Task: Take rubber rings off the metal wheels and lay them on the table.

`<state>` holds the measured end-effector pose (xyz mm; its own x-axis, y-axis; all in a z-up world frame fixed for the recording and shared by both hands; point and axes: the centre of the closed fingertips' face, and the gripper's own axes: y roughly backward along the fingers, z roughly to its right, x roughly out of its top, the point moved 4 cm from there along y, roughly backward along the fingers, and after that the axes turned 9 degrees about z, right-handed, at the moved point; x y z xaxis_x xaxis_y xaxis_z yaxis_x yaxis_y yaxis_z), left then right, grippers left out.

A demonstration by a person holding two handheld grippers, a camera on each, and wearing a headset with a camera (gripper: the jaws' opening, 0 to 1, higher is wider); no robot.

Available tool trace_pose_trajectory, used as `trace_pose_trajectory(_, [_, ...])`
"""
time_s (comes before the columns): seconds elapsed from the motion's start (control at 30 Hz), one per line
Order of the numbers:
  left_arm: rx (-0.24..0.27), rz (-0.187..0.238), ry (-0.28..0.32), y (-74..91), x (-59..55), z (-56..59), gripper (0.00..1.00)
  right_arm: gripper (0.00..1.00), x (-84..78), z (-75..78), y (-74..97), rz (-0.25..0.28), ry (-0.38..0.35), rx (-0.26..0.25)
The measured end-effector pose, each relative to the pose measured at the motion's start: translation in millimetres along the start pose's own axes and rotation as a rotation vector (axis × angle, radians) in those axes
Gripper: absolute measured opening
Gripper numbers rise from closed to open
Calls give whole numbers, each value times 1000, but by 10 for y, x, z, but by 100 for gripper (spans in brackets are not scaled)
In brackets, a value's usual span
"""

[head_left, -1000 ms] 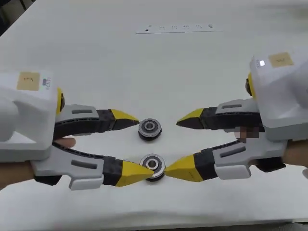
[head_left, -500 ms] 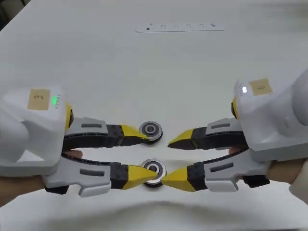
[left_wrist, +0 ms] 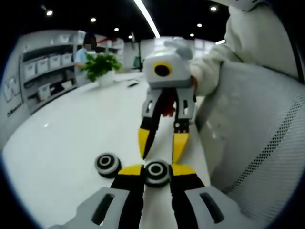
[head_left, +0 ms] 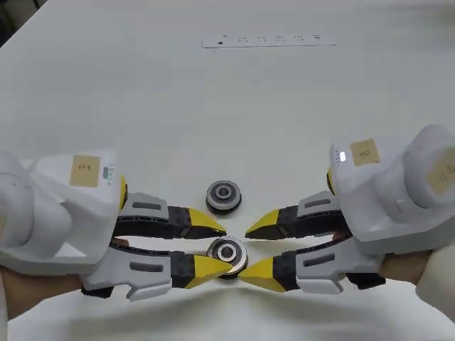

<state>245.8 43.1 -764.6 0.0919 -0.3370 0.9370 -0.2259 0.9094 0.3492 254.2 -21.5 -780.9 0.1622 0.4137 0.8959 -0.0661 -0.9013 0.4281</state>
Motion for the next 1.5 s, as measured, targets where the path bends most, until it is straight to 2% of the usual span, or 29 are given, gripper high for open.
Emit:
trace_pose_trajectory(0.23, [-2, -19, 0, -18, -34, 11, 19, 23, -5, 1, -31, 5, 2, 4])
trace_pose_trajectory(0.4, [12, -5, -9, -40, -38, -10, 16, 23, -11, 12, -44, 8, -3, 1])
trace_pose_trajectory(0.5, [5, 1, -35, -52, -46, 8, 15, 20, -17, -1, -44, 6, 14, 8])
trace_pose_trajectory(1.17, [12, 26, -18, -16, -64, -22, 14, 12, -40, 11, -9, -18, 68, -1])
trace_pose_trajectory(1.27, [13, 27, -18, -14, -63, -22, 14, 5, -48, 35, 0, -29, 91, -14])
trace_pose_trajectory(1.5, [14, 31, -18, -11, -65, -24, 14, 2, -55, 62, 6, -31, 64, -29])
